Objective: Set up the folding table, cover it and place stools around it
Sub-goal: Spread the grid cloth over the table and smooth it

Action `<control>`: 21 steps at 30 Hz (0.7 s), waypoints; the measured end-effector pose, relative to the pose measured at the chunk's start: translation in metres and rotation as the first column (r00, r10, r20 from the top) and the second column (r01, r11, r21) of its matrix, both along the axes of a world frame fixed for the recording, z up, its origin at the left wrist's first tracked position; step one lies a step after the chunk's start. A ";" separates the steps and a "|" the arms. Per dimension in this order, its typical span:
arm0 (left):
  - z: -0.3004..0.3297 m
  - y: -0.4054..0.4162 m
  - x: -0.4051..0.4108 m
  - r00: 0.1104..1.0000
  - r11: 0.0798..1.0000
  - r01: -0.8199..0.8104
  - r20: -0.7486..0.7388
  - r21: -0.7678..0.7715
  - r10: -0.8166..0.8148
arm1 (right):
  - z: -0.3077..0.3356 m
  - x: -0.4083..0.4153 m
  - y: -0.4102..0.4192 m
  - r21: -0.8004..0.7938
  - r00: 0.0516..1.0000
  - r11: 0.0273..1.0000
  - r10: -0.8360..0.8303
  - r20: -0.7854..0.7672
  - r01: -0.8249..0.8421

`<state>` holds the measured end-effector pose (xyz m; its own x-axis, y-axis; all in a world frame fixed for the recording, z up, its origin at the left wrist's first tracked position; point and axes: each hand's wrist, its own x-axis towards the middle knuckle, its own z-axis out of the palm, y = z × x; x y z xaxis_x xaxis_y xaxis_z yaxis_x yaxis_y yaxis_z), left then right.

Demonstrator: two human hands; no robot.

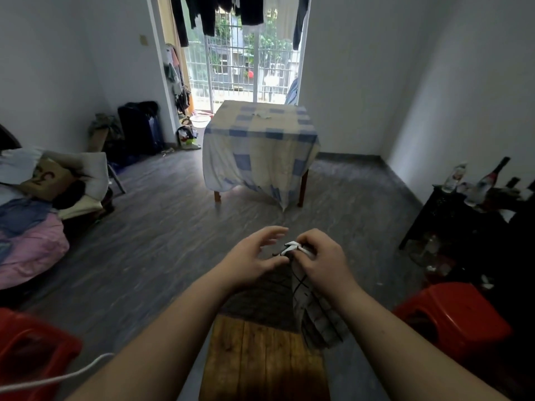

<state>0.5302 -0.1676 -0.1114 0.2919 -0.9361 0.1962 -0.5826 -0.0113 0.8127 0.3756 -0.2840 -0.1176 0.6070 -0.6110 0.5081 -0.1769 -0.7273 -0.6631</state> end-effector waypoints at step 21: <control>0.018 -0.056 -0.013 0.994 0.975 -0.103 -0.042 -0.196 0.097 | 0.008 -0.024 -0.030 0.473 0.998 0.881 -0.024 0.055 -0.005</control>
